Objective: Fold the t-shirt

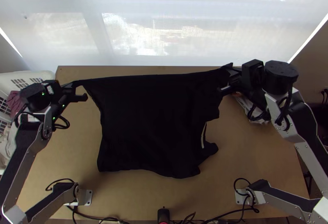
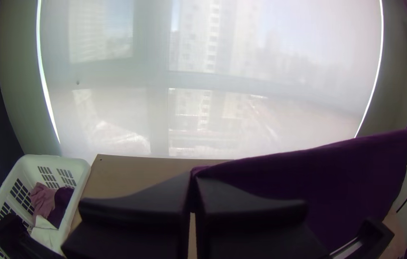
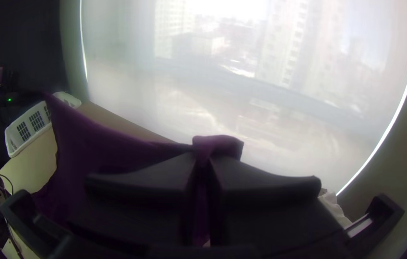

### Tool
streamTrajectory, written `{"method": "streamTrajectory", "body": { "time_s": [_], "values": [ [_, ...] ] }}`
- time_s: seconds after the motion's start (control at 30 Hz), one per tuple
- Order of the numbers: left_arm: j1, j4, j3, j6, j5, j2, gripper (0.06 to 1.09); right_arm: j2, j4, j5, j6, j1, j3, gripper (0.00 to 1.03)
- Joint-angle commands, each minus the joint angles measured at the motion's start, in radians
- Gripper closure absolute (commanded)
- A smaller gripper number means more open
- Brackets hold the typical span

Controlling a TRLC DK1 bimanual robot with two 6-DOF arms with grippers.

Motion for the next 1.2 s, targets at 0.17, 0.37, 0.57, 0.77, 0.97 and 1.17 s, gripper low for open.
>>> {"method": "streamTrajectory", "body": {
  "time_s": [0.17, 0.37, 0.57, 0.77, 0.97, 1.17],
  "values": [
    [-0.051, 0.234, 0.139, 0.004, -0.122, 0.412, 1.05, 0.231, 0.15, -0.021, -0.003, -0.053, 0.009, 1.0],
    [-0.047, 0.255, 0.274, 0.015, -0.161, 0.593, 1.05, 0.378, 0.215, -0.026, -0.011, -0.082, 0.061, 1.0],
    [-0.056, 0.261, 0.414, 0.035, -0.194, 0.751, 1.05, 0.504, 0.254, -0.035, -0.015, -0.118, 0.126, 1.0],
    [-0.076, 0.281, 0.507, 0.046, -0.24, 0.876, 1.05, 0.616, 0.284, -0.041, -0.023, -0.145, 0.202, 1.0],
    [-0.096, 0.283, 0.584, 0.049, -0.294, 0.984, 1.05, 0.723, 0.32, -0.04, -0.024, -0.162, 0.25, 1.0],
    [-0.105, 0.295, 0.582, 0.058, -0.322, 1.037, 1.05, 0.806, 0.35, -0.04, -0.034, -0.161, 0.273, 1.0]
  ]
}}
